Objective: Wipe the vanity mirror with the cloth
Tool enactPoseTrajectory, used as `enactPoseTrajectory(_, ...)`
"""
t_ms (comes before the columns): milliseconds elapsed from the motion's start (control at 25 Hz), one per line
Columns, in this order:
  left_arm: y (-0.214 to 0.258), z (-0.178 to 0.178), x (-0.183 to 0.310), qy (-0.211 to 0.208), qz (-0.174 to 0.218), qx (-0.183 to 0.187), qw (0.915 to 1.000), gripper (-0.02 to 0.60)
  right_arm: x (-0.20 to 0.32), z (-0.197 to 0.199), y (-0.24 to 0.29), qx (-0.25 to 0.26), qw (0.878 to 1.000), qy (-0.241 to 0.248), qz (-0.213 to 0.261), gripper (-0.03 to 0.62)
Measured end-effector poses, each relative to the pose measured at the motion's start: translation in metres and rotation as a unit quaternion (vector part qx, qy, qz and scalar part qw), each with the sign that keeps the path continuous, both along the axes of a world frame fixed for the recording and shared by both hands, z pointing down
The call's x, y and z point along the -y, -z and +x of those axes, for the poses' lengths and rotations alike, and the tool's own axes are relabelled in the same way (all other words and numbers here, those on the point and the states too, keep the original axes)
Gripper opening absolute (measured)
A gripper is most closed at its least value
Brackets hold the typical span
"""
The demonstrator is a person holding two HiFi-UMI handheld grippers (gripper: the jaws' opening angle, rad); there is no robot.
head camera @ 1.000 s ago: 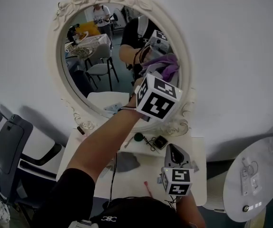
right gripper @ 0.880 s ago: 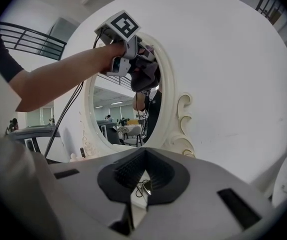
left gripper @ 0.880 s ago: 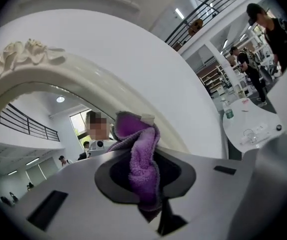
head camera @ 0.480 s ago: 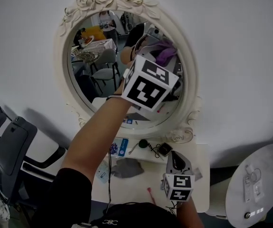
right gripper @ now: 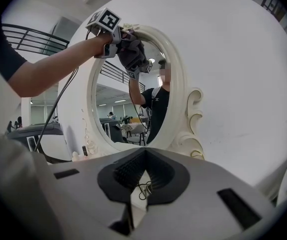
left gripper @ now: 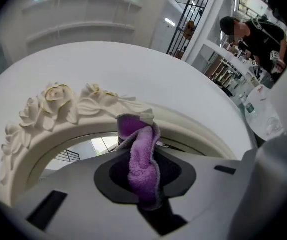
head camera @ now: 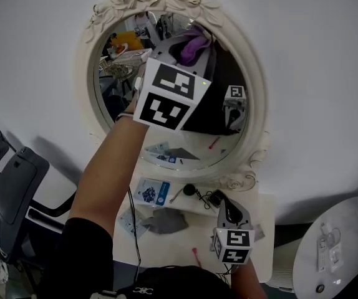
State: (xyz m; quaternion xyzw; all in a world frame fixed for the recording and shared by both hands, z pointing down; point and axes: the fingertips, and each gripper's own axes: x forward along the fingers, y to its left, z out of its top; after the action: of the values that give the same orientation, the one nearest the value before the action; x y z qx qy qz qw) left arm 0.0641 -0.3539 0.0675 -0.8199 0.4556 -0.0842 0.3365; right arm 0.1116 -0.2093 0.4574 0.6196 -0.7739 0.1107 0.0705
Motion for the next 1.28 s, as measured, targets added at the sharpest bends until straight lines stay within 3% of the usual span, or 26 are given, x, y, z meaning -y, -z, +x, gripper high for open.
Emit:
enactPoseTrajectory(200, 0.024, -0.052, 0.008, 0.030, -0.004, -0.055, 0.9981, 0.071, -0.001, 0.002, -0.002, -0.001, 1.000, 0.001, -0.002, 0.005)
enactPoseTrajectory(400, 0.025, -0.098, 0.015, 0.088, 0.037, -0.072, 0.9928, 0.071, -0.004, -0.002, 0.004, 0.000, 1.000, 0.005, 0.009, 0.004)
enactPoseTrajectory(600, 0.025, -0.130, 0.015, 0.145, 0.078, -0.032, 0.9859, 0.071, -0.011, 0.000, 0.003, -0.003, 1.000, 0.004, 0.007, 0.005)
enactPoseTrajectory(720, 0.030, -0.130, 0.003, 0.180, 0.129, 0.014, 0.9750, 0.071, -0.011, 0.002, 0.005, -0.006, 1.000, 0.006, 0.010, 0.005)
enactPoseTrajectory(800, 0.038, -0.127, -0.004, 0.189, 0.152, 0.021, 0.9700, 0.071, -0.009, 0.000, 0.009, -0.008, 1.000, 0.010, 0.015, 0.004)
enactPoseTrajectory(920, 0.049, -0.123, -0.004, 0.183, 0.156, 0.019, 0.9704, 0.071, -0.010, -0.010, 0.011, -0.009, 1.000, 0.020, 0.017, 0.004)
enactPoseTrajectory(1040, 0.049, -0.117, 0.006, 0.154, 0.146, 0.021, 0.9771, 0.071, -0.013, -0.017, 0.006, -0.006, 1.000, 0.028, 0.012, 0.004)
enactPoseTrajectory(1200, 0.023, -0.082, 0.008, 0.083, 0.126, 0.057, 0.9870, 0.071, -0.012, -0.008, 0.001, -0.002, 1.000, 0.018, 0.004, 0.004)
enactPoseTrajectory(1280, 0.004, -0.059, 0.005, 0.055, 0.119, 0.086, 0.9876, 0.071, -0.010, -0.001, 0.001, 0.000, 1.000, 0.010, 0.003, 0.004)
